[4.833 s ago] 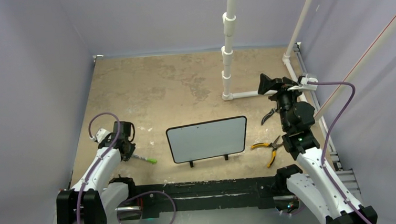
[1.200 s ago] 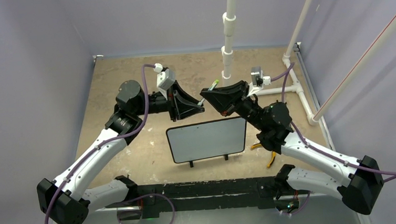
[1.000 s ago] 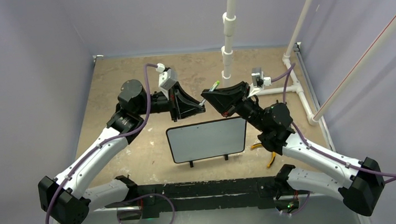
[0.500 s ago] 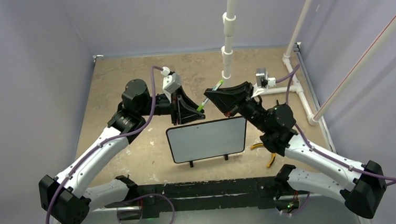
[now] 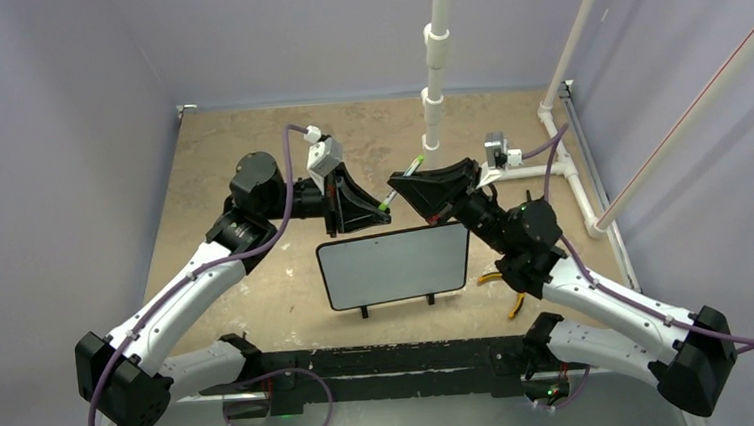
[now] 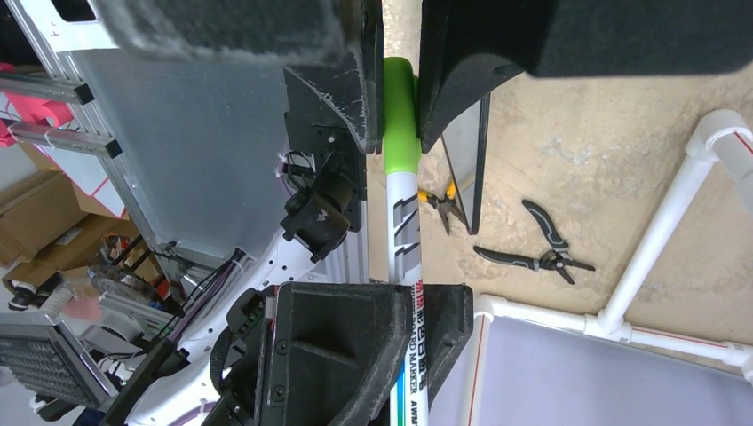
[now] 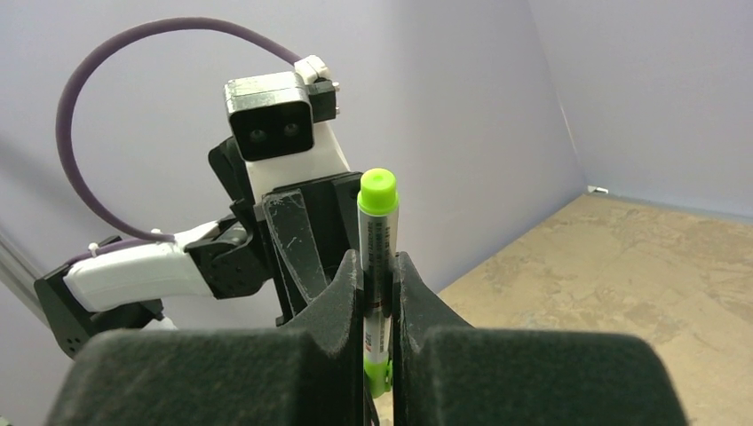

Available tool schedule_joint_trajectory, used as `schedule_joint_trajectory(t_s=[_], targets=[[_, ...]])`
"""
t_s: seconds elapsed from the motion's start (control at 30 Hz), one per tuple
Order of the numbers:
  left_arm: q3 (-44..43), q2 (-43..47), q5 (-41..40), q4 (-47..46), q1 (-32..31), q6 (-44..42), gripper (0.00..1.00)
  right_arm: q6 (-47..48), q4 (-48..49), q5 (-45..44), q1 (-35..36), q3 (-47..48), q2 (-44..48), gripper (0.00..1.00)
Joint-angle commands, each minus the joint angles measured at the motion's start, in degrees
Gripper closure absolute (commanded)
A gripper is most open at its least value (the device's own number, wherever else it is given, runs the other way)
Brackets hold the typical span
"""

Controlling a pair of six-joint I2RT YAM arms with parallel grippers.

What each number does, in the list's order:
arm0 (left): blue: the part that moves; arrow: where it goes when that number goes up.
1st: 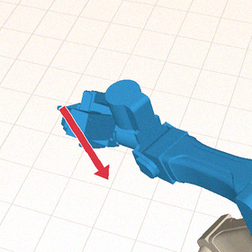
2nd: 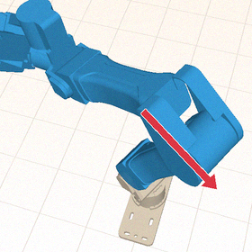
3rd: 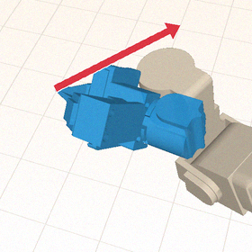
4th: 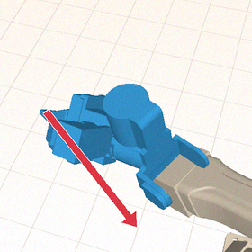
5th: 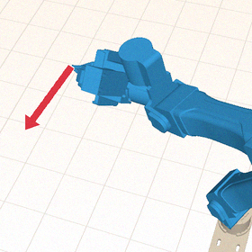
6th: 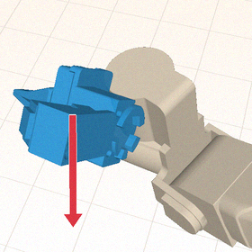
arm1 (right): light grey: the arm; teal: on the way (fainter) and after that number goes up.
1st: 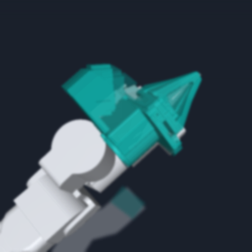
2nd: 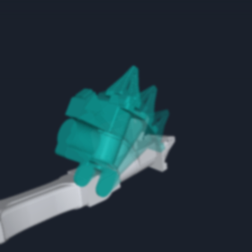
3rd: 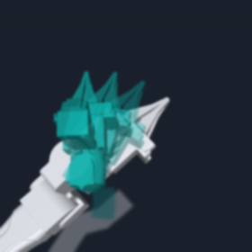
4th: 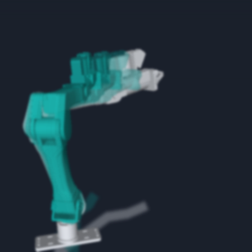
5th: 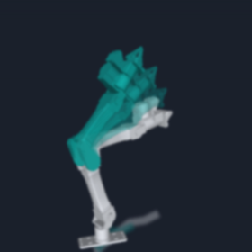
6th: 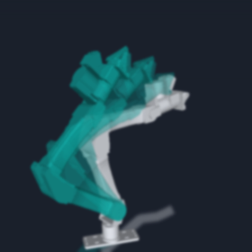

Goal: Write a sentence on the whiteboard
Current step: Open the whiteboard marker at the center of the board.

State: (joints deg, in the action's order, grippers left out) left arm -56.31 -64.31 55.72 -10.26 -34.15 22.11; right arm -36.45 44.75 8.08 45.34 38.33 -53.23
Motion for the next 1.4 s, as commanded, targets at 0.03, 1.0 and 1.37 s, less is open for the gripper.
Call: schedule_joint_trajectory(t_s=[0.03,1.0,1.37], targets=[[-0.1,1.6,0.5,2.2,-0.2,-4.4,1.00,1.2,-5.1,-0.4,-0.1,1.8,1.1,0.72],[-4.6,5.5,6.8,28.4,-3.3,-20.6,1.00,19.4,-77.3,22.9,-0.6,39.4,-8.0,0.14],[-4.9,5.0,5.9,29.8,-3.9,-21.3,1.00,19.7,-76.0,29.9,-0.6,38.7,-8.7,0.49]])
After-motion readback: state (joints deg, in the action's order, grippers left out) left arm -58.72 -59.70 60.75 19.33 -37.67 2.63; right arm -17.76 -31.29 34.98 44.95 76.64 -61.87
